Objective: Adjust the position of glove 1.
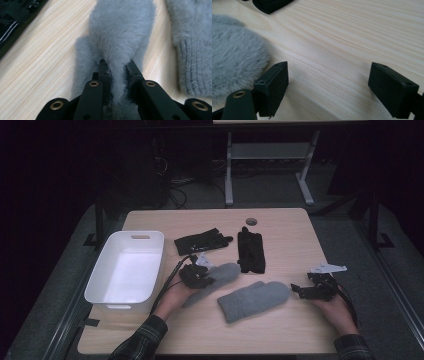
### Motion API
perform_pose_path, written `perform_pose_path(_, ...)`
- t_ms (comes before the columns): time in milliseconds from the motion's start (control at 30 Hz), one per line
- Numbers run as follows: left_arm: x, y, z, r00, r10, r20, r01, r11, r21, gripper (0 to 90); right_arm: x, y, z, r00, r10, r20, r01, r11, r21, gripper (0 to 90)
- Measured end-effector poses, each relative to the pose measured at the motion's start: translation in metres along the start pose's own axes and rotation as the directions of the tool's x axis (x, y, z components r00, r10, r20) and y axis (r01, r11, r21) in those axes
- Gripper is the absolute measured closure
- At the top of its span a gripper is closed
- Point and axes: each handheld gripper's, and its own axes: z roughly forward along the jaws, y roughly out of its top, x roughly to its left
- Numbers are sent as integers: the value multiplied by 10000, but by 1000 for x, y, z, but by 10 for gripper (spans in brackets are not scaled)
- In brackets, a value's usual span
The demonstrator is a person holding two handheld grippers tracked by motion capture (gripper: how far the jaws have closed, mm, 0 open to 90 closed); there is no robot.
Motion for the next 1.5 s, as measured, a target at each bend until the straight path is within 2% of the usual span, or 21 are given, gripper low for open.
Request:
perform_pose_path(233, 2, 4, -15, 9974, -686, 229, 696, 9964, -490, 799, 0, 0, 0, 10000, -1, -5, 1, 10000, 7, 164)
perform_pose_path(467, 2, 11, -27, 9946, -894, 522, 933, 9926, -774, 802, 0, 0, 0, 10000, 3, -11, -3, 10000, 5, 164)
perform_pose_path(800, -6, 28, -39, 9954, -609, 744, 679, 9931, -954, 815, 0, 0, 0, 10000, -4, -8, 4, 10000, 2, 164)
perform_pose_path(1100, -19, 49, -46, 9924, -639, 1047, 763, 9899, -1191, 816, 0, 0, 0, 10000, -5, -12, 5, 10000, -13, 164)
perform_pose_path(1267, -32, 60, -45, 9903, -526, 1283, 683, 9903, -1212, 815, 0, 0, 0, 10000, -12, -12, 12, 10000, -14, 164)
perform_pose_path(1500, -51, 74, -34, 9881, -85, 1535, 242, 9946, -1006, 816, 0, 0, 0, 10000, -1, -13, 1, 10000, -4, 164)
